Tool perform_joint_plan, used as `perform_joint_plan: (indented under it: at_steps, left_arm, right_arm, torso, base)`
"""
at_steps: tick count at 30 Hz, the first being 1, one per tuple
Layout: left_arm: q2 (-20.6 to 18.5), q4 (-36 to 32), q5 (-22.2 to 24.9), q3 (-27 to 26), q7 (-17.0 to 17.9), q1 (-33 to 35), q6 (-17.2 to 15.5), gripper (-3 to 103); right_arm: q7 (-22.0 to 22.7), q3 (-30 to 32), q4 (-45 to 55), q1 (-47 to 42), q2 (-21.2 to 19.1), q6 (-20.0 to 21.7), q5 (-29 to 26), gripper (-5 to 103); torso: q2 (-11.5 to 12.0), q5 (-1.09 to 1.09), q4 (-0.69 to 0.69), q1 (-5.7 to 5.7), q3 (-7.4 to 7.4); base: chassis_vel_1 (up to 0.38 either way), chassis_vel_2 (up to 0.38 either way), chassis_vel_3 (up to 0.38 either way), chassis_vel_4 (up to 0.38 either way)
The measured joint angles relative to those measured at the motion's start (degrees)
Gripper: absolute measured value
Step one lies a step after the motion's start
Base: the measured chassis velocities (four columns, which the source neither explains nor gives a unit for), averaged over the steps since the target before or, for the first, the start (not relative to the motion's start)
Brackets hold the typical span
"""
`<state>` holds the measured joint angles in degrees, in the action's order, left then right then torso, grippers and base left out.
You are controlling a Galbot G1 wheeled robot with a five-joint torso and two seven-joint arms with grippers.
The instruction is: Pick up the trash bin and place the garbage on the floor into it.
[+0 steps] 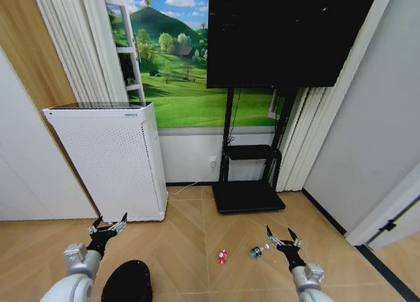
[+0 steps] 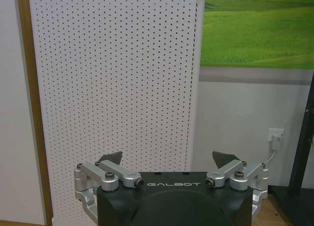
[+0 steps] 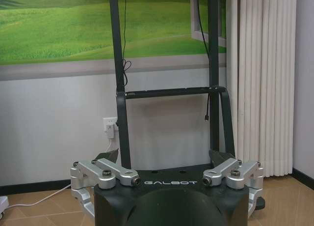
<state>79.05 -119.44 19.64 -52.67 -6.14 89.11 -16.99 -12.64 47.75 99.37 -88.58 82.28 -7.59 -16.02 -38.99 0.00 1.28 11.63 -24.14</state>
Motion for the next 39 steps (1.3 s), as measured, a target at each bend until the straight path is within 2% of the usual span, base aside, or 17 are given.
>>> perform_joint_plan:
  at_steps: [39]
  left_arm:
    - [1.49, -0.59, -0.09, -0.57, -0.4, 0.23, 0.83, 100]
  right_arm:
    - [0.23, 0.27, 0.57, -0.46, 0.52, -1.61, -1.75, 100]
  torso:
    - [9.27, -0.01, 0.0, -3.77, 5.51]
  base:
    - [0.0, 0.0, 0.0, 0.0]
